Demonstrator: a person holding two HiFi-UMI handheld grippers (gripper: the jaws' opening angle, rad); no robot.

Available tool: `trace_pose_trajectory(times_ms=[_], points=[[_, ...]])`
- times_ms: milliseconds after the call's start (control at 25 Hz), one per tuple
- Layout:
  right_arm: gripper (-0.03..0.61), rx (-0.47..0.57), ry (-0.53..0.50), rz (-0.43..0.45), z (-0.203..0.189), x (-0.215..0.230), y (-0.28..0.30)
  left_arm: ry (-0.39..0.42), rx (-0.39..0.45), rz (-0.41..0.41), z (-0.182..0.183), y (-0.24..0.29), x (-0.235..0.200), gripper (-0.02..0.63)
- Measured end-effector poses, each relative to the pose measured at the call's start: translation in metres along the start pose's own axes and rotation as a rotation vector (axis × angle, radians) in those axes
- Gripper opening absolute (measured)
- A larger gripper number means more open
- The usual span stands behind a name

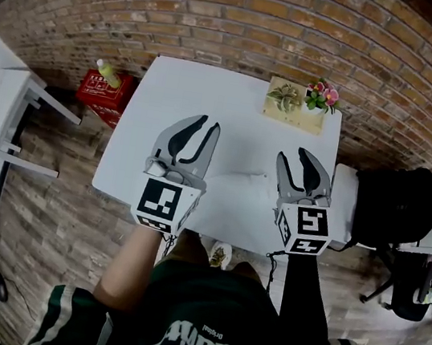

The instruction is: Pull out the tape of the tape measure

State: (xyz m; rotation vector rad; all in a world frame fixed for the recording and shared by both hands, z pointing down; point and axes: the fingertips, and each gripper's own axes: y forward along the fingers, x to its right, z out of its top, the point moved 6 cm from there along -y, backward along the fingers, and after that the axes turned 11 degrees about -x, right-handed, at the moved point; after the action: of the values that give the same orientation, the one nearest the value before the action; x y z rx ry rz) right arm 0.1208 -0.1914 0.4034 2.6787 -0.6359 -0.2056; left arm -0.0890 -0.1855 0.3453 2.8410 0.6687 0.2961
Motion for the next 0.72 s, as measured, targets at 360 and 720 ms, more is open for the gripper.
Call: trace_pose_trajectory(times_ms=[360,720], points=[[0.163,-0.029,0.011,-0.008,-0.007,0.000,0.011,-0.012,-0.005,-0.091,-0.010,0.016,0.006,0.052],[0.141,-0.035,0.003,-0.008,-0.006,-0.002,0.024,-0.010,-0.033,-0.071,-0.017,0.022,-0.004,0.006]])
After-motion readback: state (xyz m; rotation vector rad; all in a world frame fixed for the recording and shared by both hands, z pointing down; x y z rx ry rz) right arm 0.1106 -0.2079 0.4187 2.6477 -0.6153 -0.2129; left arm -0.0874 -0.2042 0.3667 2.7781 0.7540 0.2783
